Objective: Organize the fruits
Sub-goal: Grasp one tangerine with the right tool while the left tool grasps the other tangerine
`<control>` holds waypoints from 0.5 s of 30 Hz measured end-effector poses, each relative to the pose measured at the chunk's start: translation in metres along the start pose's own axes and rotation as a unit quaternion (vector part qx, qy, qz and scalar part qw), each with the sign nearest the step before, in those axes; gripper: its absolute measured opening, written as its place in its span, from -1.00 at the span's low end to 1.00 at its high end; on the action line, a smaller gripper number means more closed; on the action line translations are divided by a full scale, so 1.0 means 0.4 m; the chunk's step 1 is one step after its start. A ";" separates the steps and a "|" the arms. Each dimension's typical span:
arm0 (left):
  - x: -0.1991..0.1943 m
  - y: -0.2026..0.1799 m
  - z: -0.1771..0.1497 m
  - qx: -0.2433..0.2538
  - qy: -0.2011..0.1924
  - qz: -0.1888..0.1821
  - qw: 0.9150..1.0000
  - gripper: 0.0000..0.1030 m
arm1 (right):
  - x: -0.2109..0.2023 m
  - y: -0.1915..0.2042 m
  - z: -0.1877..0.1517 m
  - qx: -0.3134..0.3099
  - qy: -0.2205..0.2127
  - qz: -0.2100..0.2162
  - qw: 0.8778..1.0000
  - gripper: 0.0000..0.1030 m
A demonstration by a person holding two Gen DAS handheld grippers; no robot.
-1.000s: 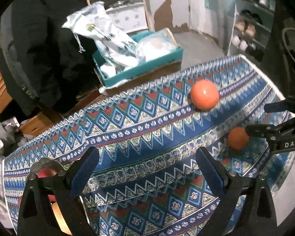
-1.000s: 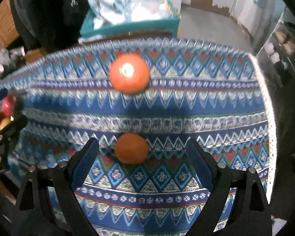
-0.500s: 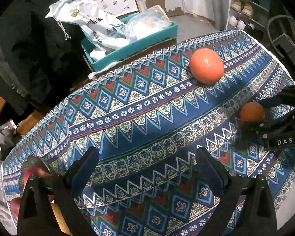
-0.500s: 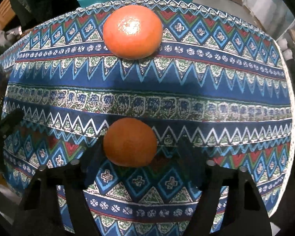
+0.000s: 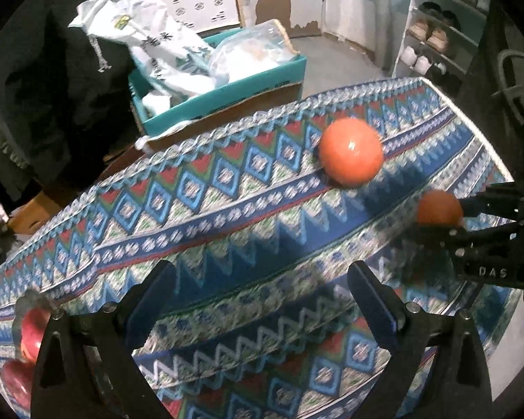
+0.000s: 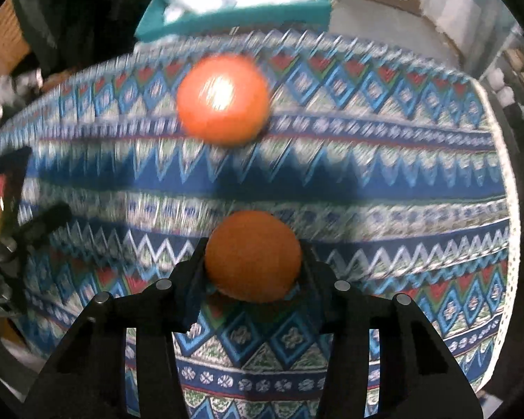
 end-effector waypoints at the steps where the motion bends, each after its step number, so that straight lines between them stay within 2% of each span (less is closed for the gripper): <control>1: 0.001 -0.011 0.015 0.000 0.000 -0.007 1.000 0.93 | -0.021 -0.010 0.017 0.007 -0.017 -0.002 1.000 -0.09; 7: 0.013 -0.057 0.091 -0.014 0.002 -0.038 0.999 0.93 | -0.117 -0.071 0.095 0.043 -0.081 -0.002 0.996 -0.09; 11: 0.038 -0.096 0.139 -0.006 0.002 -0.045 0.999 0.93 | -0.154 -0.128 0.128 0.053 -0.100 -0.021 0.993 -0.09; 15: 0.063 -0.141 0.176 -0.002 0.007 -0.059 0.998 0.93 | -0.160 -0.155 0.132 0.067 -0.109 -0.022 0.992 -0.09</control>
Point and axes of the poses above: each gripper's, at about its wrist camera, not at the fingertips, and x roughly the way its jaws point, y to its left, z to its top, the point moved 9 cm from there along x, roughly the way its jaws point, and after that the axes turned 15 degrees about z, right-handed, at the moved point
